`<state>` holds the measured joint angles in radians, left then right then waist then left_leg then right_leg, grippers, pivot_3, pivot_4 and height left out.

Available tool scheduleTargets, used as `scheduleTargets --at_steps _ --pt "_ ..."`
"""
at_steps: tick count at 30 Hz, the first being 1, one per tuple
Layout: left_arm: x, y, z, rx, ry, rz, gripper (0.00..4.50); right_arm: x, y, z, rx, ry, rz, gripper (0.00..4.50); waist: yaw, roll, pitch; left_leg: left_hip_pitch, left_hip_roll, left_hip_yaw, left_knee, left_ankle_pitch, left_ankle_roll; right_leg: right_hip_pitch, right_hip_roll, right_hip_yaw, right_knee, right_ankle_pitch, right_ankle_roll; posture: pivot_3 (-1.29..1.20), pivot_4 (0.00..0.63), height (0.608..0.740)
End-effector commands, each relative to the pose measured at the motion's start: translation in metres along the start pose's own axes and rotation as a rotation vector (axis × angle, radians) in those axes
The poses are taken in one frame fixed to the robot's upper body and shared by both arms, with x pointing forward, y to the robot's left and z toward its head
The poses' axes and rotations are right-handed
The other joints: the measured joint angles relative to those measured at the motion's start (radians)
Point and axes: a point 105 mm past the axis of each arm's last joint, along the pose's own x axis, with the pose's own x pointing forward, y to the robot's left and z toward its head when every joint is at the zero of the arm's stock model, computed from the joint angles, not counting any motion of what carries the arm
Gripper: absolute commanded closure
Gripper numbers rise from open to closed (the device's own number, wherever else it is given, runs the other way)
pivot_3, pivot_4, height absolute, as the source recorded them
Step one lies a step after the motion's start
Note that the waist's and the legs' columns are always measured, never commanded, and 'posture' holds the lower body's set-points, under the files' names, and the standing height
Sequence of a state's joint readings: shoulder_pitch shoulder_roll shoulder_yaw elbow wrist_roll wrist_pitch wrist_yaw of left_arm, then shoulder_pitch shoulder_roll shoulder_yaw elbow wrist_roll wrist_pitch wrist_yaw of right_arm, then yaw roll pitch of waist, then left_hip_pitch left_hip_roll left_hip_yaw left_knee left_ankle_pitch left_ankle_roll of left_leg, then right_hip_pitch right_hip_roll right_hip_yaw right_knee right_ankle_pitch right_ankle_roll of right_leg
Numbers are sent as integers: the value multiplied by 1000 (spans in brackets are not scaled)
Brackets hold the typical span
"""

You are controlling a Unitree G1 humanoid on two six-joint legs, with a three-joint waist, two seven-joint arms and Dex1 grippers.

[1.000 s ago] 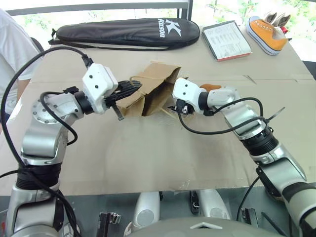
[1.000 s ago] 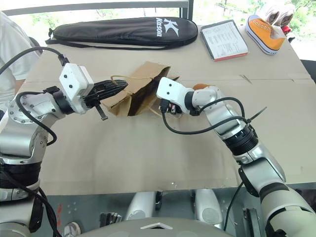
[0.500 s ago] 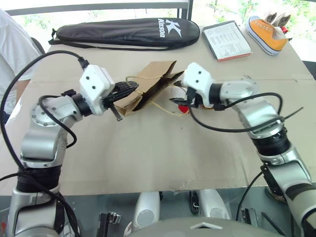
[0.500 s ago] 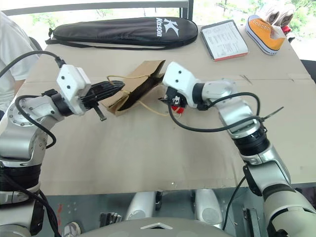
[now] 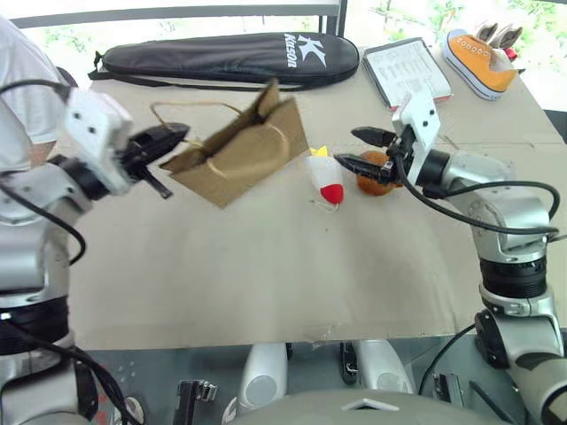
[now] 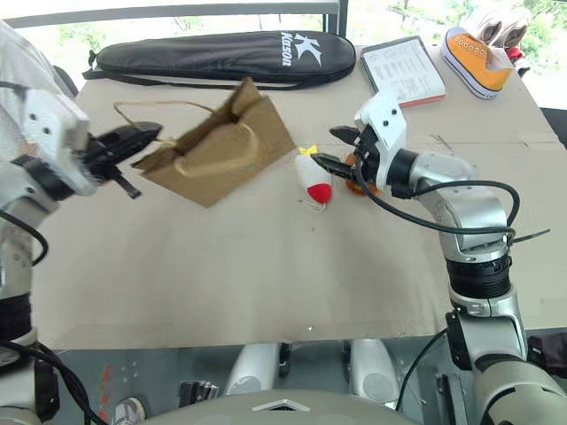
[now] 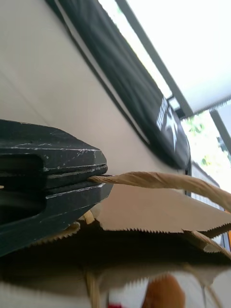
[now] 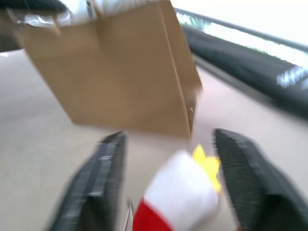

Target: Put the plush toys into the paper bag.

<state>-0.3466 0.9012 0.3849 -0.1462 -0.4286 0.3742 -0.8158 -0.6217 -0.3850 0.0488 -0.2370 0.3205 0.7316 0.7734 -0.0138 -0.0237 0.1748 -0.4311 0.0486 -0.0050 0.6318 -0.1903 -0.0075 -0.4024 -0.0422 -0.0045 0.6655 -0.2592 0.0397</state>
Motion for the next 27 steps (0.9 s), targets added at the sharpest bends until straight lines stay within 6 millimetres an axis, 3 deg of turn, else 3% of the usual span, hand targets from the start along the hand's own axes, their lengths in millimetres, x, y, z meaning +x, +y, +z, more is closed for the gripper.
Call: scheduleTargets --at_steps 1,4,7,12,15,19,22,23,27 --pt "-10 28 29 119 -58 98 4500 10 6 -2 -30 1 12 77 -1 0 0 0 0 0 0 0 0 0 0 0 0 0 0 0 150 740" --pt "-6 11 26 138 -39 9 4500 29 -1 -18 -4 58 -49 77 -4 0 0 0 0 1 0 0 0 0 0 1 0 0 0 0 150 740" --pt "-1 -19 9 117 4 -75 4500 55 5 -33 36 105 -50 77 -5 0 0 0 0 2 0 0 0 -1 0 2 0 0 0 0 150 740" --pt "8 -48 4 -39 -31 -84 4500 83 1 -60 4 198 -115 77 1 0 0 -1 0 2 0 0 0 -2 0 2 1 0 0 0 150 740" --pt "10 -50 4 -218 -82 -36 4500 85 -8 -62 -39 170 -174 963 3 -1 -1 -1 0 1 1 0 0 -1 0 2 2 0 0 0 150 740" --pt "8 -47 3 -496 -158 25 4500 61 -6 -43 -27 66 -163 2726 2 -1 -1 -1 0 1 1 0 0 -1 0 2 2 0 0 0 150 740" --pt "6 -52 -2 -597 -156 16 4500 37 -7 -35 -40 39 -171 4234 1 -1 -1 -1 0 0 2 0 0 -1 0 2 3 1 1 0 150 740" --pt "6 -54 -2 -619 -156 11 4500 32 -5 -32 -43 26 -169 4478 0 -1 -1 0 0 1 2 0 0 -1 0 2 4 1 1 0 150 740" --pt "5 -60 -8 -687 -137 -7 4500 17 2 -14 -46 -22 -147 4478 -5 -1 -1 1 0 1 2 0 0 -1 1 3 6 0 1 0 150 740"
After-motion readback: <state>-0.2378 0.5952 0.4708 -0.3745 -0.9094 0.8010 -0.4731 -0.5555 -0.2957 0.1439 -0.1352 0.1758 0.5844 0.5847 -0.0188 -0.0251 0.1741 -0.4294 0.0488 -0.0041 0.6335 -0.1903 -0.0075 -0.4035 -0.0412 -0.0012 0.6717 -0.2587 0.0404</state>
